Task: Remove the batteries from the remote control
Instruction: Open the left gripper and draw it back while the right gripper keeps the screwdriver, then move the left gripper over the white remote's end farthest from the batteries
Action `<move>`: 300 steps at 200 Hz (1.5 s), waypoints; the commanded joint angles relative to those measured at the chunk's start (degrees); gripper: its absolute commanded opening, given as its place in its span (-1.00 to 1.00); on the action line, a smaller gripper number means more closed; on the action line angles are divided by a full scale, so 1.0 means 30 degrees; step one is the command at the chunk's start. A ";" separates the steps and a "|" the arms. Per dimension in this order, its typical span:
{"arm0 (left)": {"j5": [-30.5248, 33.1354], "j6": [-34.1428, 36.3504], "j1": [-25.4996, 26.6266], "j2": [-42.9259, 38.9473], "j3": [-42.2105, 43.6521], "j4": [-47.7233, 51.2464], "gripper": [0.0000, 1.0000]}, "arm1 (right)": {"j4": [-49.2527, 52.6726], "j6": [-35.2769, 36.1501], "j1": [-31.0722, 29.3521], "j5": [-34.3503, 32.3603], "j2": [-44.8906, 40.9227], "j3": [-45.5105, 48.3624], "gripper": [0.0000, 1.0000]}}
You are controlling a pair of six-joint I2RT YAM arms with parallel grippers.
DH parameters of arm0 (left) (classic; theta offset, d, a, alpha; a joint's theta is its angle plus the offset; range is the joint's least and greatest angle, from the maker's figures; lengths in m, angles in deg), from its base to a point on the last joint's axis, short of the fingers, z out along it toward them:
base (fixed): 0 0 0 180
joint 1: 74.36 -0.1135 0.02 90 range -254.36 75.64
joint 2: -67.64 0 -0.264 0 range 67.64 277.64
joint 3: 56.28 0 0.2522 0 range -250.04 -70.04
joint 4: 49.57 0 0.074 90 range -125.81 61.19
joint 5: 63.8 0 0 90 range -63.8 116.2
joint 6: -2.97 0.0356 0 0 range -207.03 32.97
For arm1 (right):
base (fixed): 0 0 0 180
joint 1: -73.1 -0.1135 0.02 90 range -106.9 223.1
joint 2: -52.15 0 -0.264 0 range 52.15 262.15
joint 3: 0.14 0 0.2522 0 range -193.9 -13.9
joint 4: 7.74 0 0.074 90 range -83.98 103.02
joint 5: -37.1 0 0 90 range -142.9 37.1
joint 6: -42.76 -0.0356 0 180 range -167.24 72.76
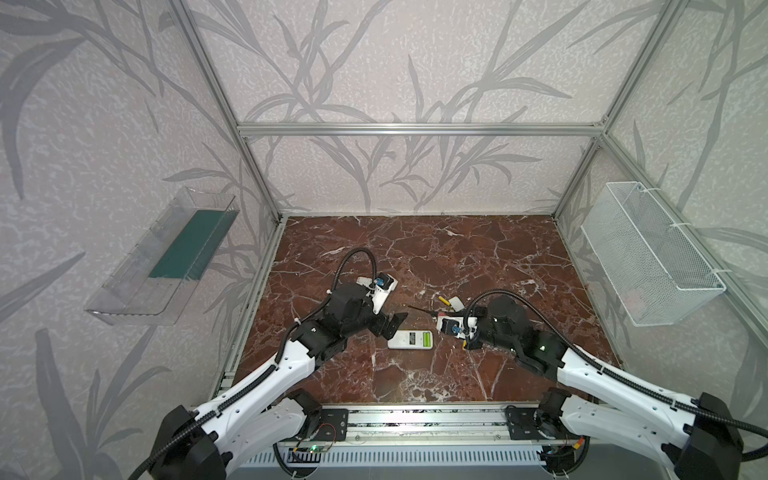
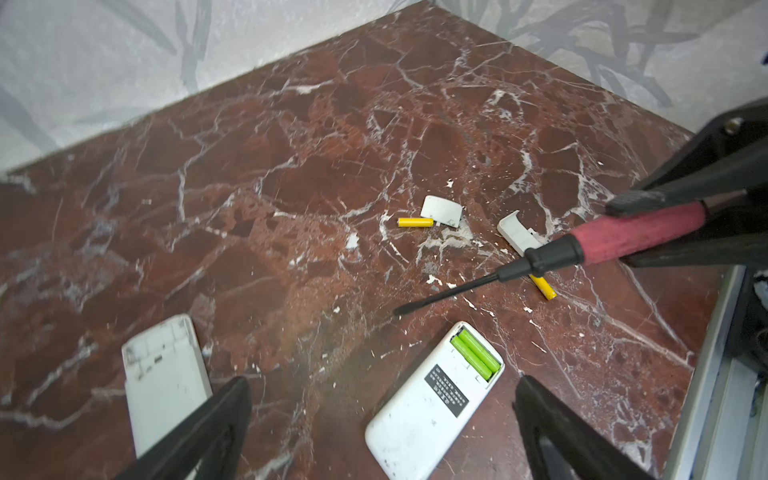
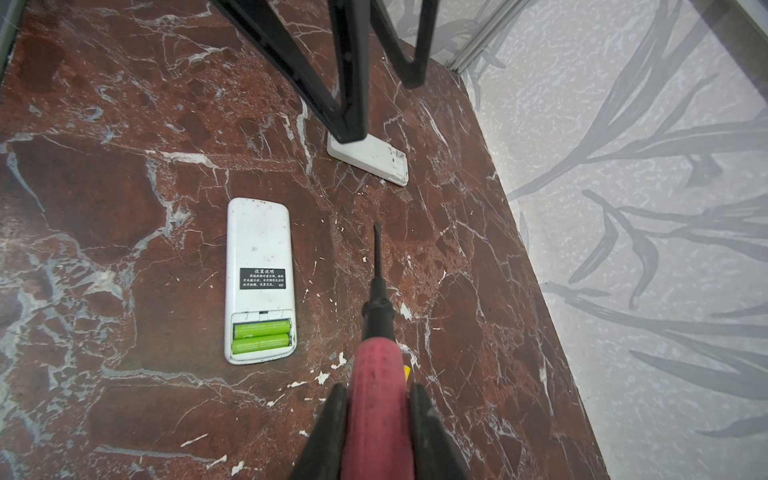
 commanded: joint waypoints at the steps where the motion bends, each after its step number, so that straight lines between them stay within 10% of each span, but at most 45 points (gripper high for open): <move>1: 0.2172 -0.4252 0.0158 -0.0353 -0.1196 0.3269 0.98 | -0.0177 -0.1248 -0.0122 -0.0975 -0.0209 -0.0094 -1.00; 92: 0.4886 -0.2614 0.2650 0.6047 -0.4653 1.1090 0.99 | 0.0731 -0.2603 -0.0122 -0.2586 -0.0413 -0.0332 -1.00; 300: 0.9383 -0.0221 0.4499 1.5319 -0.9175 1.3761 0.99 | 0.1150 -0.3261 -0.0111 -0.2703 -0.1615 -0.0164 -1.00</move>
